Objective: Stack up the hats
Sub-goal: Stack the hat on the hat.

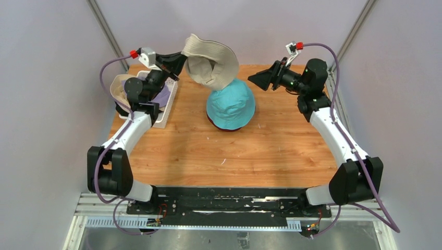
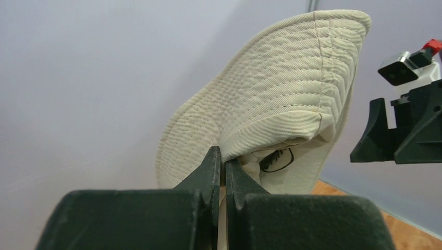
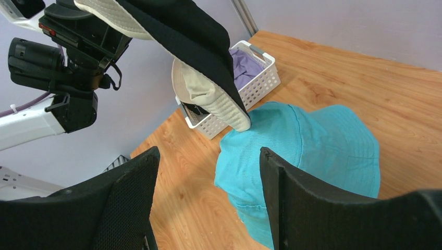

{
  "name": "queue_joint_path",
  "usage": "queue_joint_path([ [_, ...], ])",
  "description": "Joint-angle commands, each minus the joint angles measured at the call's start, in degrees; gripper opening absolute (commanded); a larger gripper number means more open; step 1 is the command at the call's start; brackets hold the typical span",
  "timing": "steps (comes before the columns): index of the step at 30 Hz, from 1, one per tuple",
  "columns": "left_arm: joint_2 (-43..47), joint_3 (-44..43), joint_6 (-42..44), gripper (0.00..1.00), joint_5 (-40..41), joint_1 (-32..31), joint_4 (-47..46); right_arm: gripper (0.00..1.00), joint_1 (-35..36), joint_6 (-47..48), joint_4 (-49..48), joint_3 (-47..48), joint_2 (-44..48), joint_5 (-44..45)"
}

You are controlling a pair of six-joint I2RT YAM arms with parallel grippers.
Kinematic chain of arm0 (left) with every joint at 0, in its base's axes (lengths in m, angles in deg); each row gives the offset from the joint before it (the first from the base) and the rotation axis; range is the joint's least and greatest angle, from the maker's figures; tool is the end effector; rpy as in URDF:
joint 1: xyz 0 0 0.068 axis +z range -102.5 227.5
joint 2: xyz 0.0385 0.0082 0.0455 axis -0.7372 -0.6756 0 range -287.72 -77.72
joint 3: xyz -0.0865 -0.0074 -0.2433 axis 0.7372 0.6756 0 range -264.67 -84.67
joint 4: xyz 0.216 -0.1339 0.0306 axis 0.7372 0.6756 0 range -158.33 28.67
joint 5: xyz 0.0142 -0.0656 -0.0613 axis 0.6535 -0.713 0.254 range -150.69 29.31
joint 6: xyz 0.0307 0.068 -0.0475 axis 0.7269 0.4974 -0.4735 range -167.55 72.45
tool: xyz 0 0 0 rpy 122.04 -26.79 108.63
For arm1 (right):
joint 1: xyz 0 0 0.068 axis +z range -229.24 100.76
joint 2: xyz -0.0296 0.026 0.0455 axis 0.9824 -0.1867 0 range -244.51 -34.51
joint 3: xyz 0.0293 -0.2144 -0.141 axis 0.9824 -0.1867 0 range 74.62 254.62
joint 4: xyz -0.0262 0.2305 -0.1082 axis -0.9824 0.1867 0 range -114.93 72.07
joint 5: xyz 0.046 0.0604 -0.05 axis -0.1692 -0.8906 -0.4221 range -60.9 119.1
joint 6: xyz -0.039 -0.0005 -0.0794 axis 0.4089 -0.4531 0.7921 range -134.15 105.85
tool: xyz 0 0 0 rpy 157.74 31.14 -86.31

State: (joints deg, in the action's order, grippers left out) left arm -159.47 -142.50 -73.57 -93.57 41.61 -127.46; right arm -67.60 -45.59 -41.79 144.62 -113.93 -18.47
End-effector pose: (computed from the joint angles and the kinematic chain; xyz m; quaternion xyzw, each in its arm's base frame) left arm 0.3355 -0.0774 0.3985 0.1703 0.4784 -0.3594 0.7829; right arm 0.3273 0.1266 0.3946 -0.1947 0.6468 0.4999 0.5420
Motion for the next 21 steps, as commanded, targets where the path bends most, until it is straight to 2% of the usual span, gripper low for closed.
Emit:
queue_joint_path([
  [1, -0.5, -3.9, 10.7, 0.00, 5.6, -2.8, 3.4, 0.70, 0.9, 1.2, -1.1, 1.6, -0.5, -0.5],
  [9, -2.6, -5.6, 21.6, 0.00, 16.2, -8.1, 4.8, 0.70, 0.2, 1.3, -1.0, 1.4, -0.8, -0.3],
  [14, -5.3, -6.4, 21.2, 0.00, 20.8, -8.5, -0.8, 0.70, -0.7, 1.0, -1.5, 0.5, -0.8, -0.1],
  [21, -7.9, -12.2, 20.1, 0.00, 21.1, -8.8, -1.0, 0.70, -1.6, 0.7, -2.0, 0.0, -1.2, -0.2],
])
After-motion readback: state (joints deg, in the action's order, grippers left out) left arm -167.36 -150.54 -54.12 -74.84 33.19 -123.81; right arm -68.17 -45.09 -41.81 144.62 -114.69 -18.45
